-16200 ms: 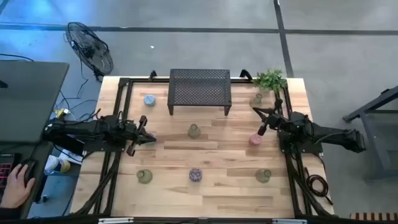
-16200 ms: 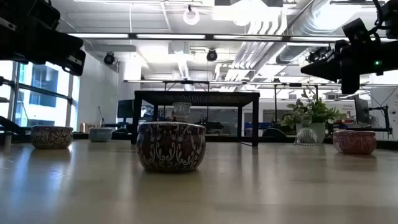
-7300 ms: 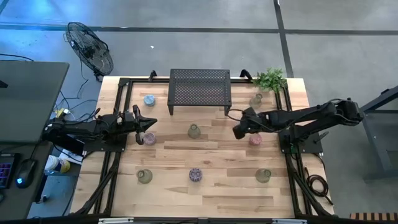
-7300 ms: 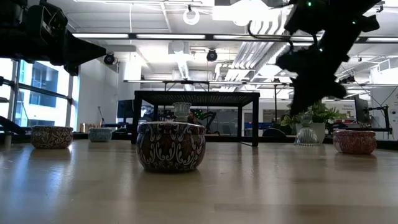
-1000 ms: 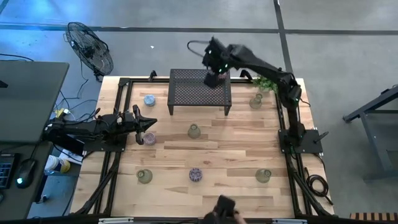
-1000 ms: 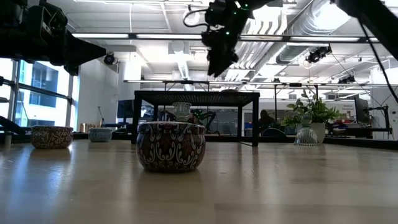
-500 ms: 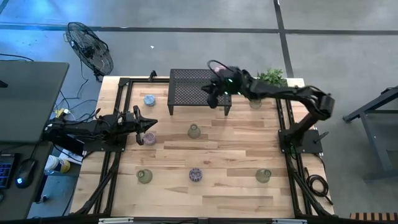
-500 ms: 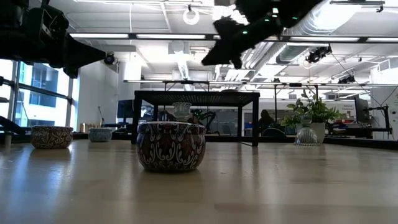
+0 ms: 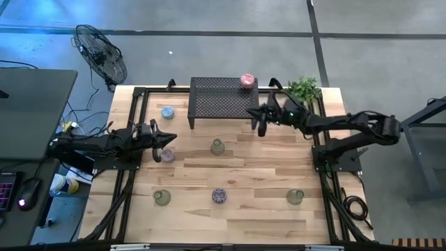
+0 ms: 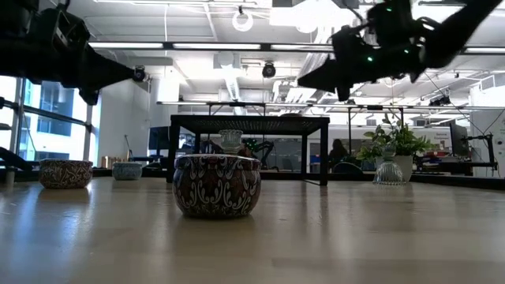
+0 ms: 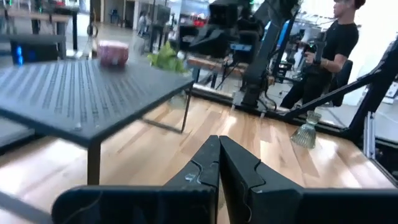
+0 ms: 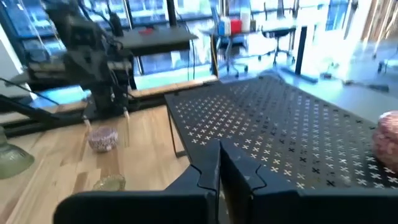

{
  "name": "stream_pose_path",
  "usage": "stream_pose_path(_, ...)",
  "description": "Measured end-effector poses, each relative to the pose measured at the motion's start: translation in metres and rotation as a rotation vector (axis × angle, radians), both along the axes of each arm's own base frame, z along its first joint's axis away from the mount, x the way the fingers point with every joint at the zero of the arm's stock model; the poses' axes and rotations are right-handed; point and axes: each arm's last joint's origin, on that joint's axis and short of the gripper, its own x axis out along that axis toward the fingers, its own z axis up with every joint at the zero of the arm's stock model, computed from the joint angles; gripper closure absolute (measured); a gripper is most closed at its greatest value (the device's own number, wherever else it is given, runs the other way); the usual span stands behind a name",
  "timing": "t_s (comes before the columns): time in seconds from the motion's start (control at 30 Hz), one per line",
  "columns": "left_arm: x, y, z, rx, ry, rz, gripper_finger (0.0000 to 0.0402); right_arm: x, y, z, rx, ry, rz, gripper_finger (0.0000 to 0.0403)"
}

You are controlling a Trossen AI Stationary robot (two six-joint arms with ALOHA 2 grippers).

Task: Pick & Place candle stick holders
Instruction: Align the red scented candle with the other scented candle on the shelf

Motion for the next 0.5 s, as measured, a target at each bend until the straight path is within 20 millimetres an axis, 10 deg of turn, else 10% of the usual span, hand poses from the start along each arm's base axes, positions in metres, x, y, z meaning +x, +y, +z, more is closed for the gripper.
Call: stream_pose_path(0.5, 0.059, -0.004, 0.037, -0.089, 0.411, 0.035, 0.04, -0.023, 0.01, -0.031, -0.077, 0.01, 0.012, 0.0401)
